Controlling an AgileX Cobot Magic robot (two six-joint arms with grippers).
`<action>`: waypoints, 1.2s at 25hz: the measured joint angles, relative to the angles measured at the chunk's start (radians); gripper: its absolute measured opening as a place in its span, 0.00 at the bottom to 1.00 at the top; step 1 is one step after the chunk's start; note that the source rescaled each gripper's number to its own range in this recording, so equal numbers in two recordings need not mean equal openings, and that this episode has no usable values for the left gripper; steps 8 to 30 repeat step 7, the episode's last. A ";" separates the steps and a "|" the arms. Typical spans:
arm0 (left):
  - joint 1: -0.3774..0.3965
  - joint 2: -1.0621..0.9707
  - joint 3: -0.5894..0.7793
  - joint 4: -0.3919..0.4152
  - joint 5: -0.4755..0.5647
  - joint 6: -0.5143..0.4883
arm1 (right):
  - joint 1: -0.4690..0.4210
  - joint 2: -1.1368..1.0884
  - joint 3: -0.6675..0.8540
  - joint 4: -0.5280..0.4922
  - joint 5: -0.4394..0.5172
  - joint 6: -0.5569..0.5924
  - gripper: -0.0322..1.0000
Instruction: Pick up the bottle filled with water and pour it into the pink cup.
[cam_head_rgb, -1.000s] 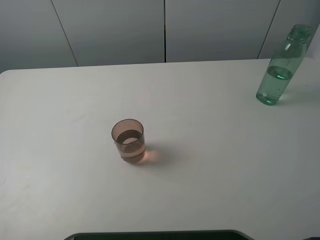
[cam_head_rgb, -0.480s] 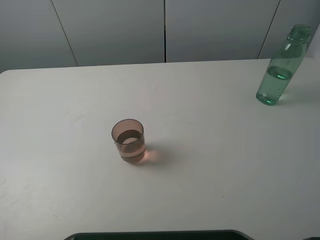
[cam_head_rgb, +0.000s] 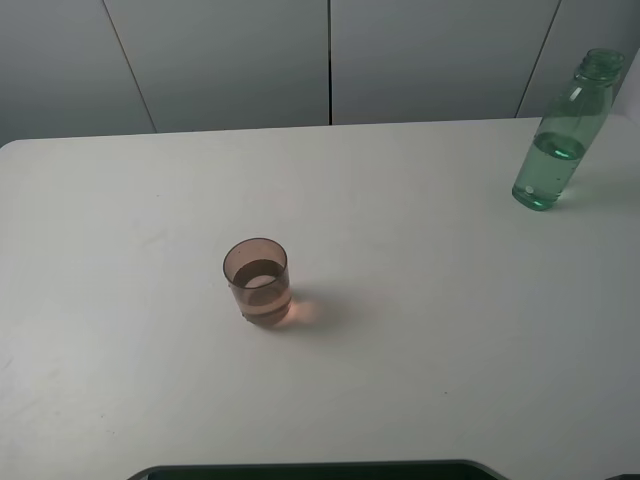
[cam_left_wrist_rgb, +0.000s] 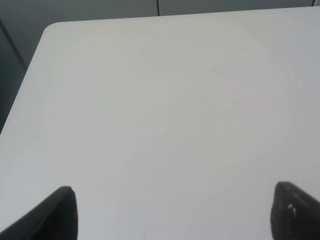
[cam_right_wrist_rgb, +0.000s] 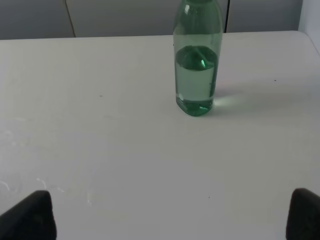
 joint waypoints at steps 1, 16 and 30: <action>0.000 0.000 0.000 0.000 0.000 0.000 | 0.000 0.000 0.000 0.000 0.000 0.000 1.00; 0.000 0.000 0.000 0.000 0.000 0.000 | 0.000 0.000 0.000 0.000 0.000 0.000 1.00; 0.000 0.000 0.000 0.000 0.000 0.000 | 0.000 0.000 0.000 0.000 0.000 0.000 1.00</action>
